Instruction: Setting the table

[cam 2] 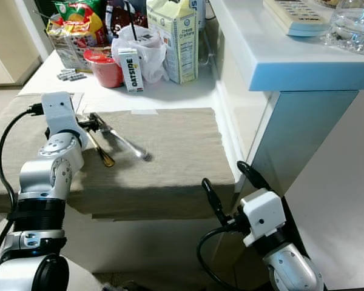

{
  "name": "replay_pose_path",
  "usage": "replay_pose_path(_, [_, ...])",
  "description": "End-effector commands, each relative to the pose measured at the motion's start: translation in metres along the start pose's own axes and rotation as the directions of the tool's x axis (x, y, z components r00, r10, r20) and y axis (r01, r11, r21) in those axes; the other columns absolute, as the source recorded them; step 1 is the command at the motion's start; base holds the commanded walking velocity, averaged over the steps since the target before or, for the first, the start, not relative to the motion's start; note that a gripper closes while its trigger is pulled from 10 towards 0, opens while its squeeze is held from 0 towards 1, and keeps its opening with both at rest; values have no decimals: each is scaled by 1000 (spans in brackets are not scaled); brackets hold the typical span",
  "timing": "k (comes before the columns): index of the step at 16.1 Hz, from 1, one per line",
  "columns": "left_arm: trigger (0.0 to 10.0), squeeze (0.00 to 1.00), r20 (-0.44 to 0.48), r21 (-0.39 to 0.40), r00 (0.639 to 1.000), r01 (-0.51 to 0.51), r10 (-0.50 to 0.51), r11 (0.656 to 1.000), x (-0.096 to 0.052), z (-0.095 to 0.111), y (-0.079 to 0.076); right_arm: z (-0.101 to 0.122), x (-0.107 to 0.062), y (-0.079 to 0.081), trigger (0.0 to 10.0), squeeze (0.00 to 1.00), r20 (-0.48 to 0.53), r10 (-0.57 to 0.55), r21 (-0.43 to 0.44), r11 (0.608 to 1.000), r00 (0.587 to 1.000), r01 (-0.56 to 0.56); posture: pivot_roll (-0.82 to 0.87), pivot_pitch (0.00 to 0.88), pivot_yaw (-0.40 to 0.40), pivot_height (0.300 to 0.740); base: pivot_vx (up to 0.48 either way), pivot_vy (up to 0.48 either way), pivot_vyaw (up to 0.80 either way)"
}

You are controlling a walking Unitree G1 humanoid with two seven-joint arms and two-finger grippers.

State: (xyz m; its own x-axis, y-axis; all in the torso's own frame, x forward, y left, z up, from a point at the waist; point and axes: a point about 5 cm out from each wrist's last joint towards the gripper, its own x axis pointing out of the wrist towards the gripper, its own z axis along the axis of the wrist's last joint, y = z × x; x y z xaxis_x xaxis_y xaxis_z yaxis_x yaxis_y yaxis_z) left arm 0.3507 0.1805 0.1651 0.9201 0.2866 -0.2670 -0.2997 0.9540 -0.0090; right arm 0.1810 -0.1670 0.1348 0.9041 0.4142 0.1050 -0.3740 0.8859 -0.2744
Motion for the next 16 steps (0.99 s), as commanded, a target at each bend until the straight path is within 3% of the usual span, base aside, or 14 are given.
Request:
replay_pose_path(1, [10000,0,-24,9,999,-27,27,1000,3,-5,5,-1,-3,-5,10000,0,-17,-23,11,1000,1000,23,-137,45,80,719,0,0,0])
replay_pose_path(4, [10000,0,-38,2,999,-33,33,999,3,-7,7,-1,-3,-5,10000,0,-19,-26,11,1000,999,27,-138,48,82,719,0,0,0])
replay_pose_path(12, [10000,0,-146,-121,989,-9,-8,993,7,-30,6,1,-8,-5,10000,0,-29,-25,14,1000,999,26,-144,63,80,719,0,0,0])
replay_pose_path(13, [6980,0,-158,-129,987,-13,-7,992,8,-32,6,1,-9,-5,10000,0,-30,-26,14,1000,999,27,-144,63,80,719,0,0,0])
replay_pose_path(14, [0,0,-174,-153,985,-9,-18,988,9,-35,6,2,-10,-5,10000,0,-31,-28,15,999,999,28,-145,66,81,719,0,0,0])
replay_pose_path(16, [0,0,-180,-192,983,-4,-31,981,10,-37,6,2,-11,-5,10000,0,-33,-28,15,999,999,29,-145,69,81,719,0,0,0])
